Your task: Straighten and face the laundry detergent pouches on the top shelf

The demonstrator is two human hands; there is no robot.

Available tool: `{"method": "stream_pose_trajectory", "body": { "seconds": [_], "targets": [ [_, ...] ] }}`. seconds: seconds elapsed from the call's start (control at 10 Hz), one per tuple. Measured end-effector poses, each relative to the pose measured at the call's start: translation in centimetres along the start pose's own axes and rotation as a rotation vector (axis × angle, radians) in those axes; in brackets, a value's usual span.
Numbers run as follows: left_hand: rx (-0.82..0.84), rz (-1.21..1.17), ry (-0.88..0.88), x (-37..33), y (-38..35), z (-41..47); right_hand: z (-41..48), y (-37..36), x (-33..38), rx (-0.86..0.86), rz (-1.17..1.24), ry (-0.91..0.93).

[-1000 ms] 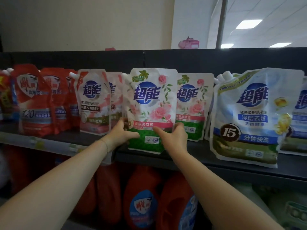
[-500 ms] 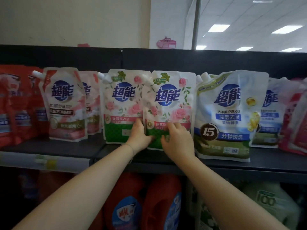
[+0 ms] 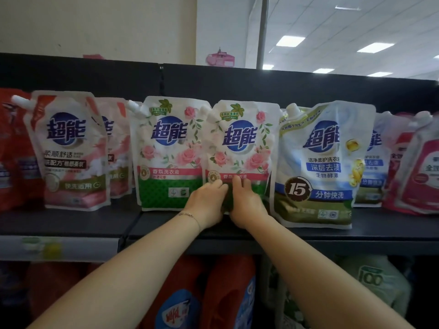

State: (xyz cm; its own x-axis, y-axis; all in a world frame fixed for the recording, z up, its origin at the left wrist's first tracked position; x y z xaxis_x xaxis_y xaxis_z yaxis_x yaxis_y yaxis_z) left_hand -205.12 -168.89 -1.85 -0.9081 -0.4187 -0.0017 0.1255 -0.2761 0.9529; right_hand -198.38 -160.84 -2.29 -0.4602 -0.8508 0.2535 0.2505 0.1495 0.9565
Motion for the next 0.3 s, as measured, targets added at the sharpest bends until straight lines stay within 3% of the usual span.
{"method": "stream_pose_trajectory", "body": {
  "seconds": [0.1,0.3],
  "targets": [
    [-0.007,0.002,0.000,-0.4,0.3,0.2,-0.7,0.1,-0.3,0.036,0.033,0.032],
    [-0.029,-0.057,-0.065,-0.6,1.9,-0.5,-3.6,2.0,-0.8,-0.107,0.006,0.129]
  ]
}}
Point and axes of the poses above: each hand's wrist, its own z-axis towards the middle knuckle, its own y-axis out of the back of the hand, x = y × z, the point moved 3 cm from there along z, towards the middle knuckle, and after that the axes turned 14 degrees about x, right-handed, at the moved point
